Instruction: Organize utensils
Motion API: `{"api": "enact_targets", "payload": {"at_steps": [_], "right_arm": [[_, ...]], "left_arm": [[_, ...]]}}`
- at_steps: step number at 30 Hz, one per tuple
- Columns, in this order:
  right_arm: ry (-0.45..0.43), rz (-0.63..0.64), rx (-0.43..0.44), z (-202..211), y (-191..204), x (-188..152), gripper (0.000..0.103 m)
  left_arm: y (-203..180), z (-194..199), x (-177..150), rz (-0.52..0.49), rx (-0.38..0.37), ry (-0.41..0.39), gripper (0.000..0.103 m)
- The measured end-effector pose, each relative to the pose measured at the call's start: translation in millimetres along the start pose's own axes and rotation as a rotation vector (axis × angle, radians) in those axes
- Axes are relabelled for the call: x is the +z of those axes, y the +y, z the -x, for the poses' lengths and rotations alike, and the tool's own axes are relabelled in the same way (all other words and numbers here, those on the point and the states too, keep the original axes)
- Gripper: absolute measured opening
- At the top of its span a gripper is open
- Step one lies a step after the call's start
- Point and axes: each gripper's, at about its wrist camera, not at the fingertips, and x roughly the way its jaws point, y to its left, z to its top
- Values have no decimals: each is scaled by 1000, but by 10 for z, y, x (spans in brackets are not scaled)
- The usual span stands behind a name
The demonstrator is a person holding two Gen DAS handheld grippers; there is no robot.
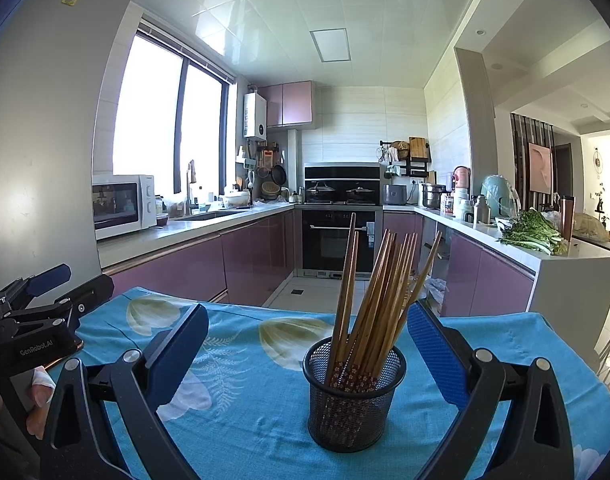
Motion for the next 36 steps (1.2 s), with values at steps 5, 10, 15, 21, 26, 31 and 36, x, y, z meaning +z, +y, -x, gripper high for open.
{"api": "enact_targets", "payload": {"at_steps": [5,10,15,21,26,31,36], "right_arm": [[-1,3,4,2,-1,11,96],[0,2,5,-5,-2,15,96],[0,2,3,-7,8,18,96],[2,0,4,-9,10,17,96],[0,0,0,-2,17,24,96],[3,2,0,2,20,30,96],[2,2,0,-1,20,35,96]], "left_arm": [[-1,1,-1,0,-1,1,98],[-3,-2,-1,0,0,1,98],[-3,-1,1,0,0,0,98],[-1,-1,1,0,0,0,98],[1,-10,-3,1,-1,0,98],[0,-13,-1,1,0,0,98],[-3,-15,-3,-1,1,1,98]]}}
